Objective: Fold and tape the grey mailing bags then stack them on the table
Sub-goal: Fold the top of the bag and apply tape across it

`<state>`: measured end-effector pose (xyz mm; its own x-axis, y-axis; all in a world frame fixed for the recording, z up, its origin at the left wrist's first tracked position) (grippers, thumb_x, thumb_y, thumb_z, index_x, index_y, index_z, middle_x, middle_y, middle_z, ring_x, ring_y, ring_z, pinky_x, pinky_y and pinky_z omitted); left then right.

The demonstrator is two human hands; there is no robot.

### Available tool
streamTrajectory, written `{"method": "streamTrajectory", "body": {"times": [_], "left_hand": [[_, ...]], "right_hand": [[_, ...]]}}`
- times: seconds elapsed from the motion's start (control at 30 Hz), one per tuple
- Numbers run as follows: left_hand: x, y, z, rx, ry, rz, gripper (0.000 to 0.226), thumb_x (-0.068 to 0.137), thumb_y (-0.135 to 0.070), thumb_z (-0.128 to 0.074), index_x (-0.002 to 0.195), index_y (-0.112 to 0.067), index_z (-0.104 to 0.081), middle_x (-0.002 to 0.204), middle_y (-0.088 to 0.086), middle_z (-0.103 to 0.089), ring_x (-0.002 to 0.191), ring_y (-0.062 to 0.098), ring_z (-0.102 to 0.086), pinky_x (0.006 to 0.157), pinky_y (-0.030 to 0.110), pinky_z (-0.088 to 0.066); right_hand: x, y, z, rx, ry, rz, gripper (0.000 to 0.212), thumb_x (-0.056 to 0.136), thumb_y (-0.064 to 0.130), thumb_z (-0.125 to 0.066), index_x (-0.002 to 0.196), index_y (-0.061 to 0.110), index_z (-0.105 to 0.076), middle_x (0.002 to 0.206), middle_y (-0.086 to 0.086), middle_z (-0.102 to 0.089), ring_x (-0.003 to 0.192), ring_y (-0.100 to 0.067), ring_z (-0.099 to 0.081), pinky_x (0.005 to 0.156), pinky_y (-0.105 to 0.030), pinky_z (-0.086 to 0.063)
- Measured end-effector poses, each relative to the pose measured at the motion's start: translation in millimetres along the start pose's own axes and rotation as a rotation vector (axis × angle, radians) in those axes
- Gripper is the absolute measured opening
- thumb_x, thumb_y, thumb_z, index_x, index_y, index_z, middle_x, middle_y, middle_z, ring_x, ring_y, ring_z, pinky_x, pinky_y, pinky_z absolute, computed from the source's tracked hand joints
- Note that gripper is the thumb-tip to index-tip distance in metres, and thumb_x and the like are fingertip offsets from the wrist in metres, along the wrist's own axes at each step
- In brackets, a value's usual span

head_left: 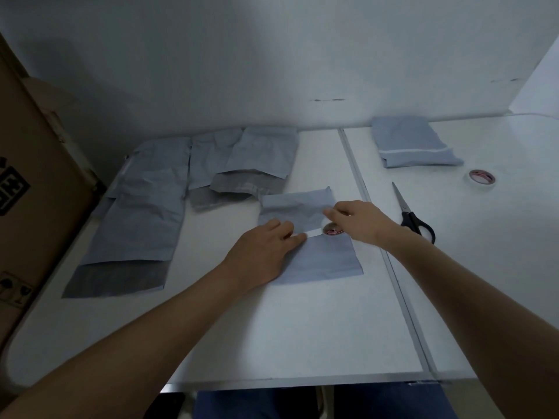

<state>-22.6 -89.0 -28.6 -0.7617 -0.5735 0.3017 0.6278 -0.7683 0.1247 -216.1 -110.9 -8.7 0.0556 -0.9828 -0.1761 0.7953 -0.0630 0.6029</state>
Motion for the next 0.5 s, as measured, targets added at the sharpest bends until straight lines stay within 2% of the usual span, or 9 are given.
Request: {"method": "streamTrajectory", "body": {"times": [0.07,0.13,0.27,0.33,0.4,0.5], "left_hand": [[3.9,1.6,-2.1,-0.044,0.034,0.010,0.040,0.082,-0.014,-0.064,0.122,-0.015,-0.064,0.092,0.002,-0.056,0.080,0.021,-0.052,0.050,0.027,-0.041],[11.8,2.5,-3.5,-0.114,0.090,0.039,0.032,0.088,-0.015,-0.060,0.119,-0.013,-0.066,0.094,0.004,-0.056,0.085,0.022,-0.053,0.052,0.031,-0.046],[27.7,0.4,-4.6,-0.242,0.105,0.111,0.024,0.093,-0.016,-0.049,0.098,-0.005,-0.070,0.093,0.009,-0.060,0.082,0.025,-0.055,0.061,0.041,-0.049],[26.1,-1.8,-5.5,-0.216,0.039,0.109,0.029,0.096,-0.023,-0.042,0.096,-0.007,-0.067,0.093,0.006,-0.060,0.082,0.023,-0.055,0.059,0.037,-0.046],[19.6,-4.4,-4.9,-0.181,-0.030,0.088,0.037,0.096,-0.030,-0.036,0.103,-0.012,-0.067,0.093,0.002,-0.060,0.082,0.018,-0.053,0.055,0.029,-0.040],[13.3,-6.4,-4.0,-0.135,-0.076,0.079,0.040,0.095,-0.033,-0.036,0.110,-0.016,-0.070,0.091,-0.001,-0.060,0.080,0.015,-0.053,0.052,0.021,-0.032]], "right_hand": [[0.6,-1.8,0.4,0.027,-0.010,-0.008,0.037,0.096,0.048,-0.047,0.071,0.022,-0.054,0.073,0.002,-0.059,0.072,-0.018,-0.056,0.064,-0.028,-0.041],[1.0,-1.8,2.1,0.047,-0.030,-0.005,0.034,0.092,0.049,-0.054,0.077,0.019,-0.060,0.078,0.001,-0.062,0.075,-0.017,-0.058,0.067,-0.028,-0.043],[1.1,2.0,4.4,0.089,-0.061,-0.001,0.034,0.086,0.047,-0.064,0.078,0.015,-0.061,0.079,0.002,-0.063,0.072,-0.011,-0.055,0.062,-0.025,-0.040],[1.1,2.8,5.1,0.097,-0.060,-0.006,0.035,0.086,0.047,-0.065,0.077,0.014,-0.060,0.076,0.002,-0.061,0.068,-0.009,-0.052,0.059,-0.023,-0.038],[1.5,1.8,5.2,0.084,-0.053,-0.008,0.038,0.087,0.049,-0.062,0.079,0.012,-0.061,0.076,0.000,-0.061,0.068,-0.011,-0.052,0.059,-0.023,-0.039],[1.3,-0.5,3.4,0.081,-0.037,-0.024,0.045,0.093,0.049,-0.054,0.088,0.005,-0.063,0.080,-0.007,-0.063,0.067,-0.014,-0.052,0.061,-0.025,-0.039]]}}
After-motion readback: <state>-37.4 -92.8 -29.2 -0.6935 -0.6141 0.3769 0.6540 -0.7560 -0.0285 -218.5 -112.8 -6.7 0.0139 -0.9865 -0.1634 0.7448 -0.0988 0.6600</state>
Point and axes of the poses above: each hand's wrist, its own x-axis towards the middle knuckle, its own z-axis out of the back of the hand, y = z × x, the point moved 5 cm from there along x, towards the middle knuckle
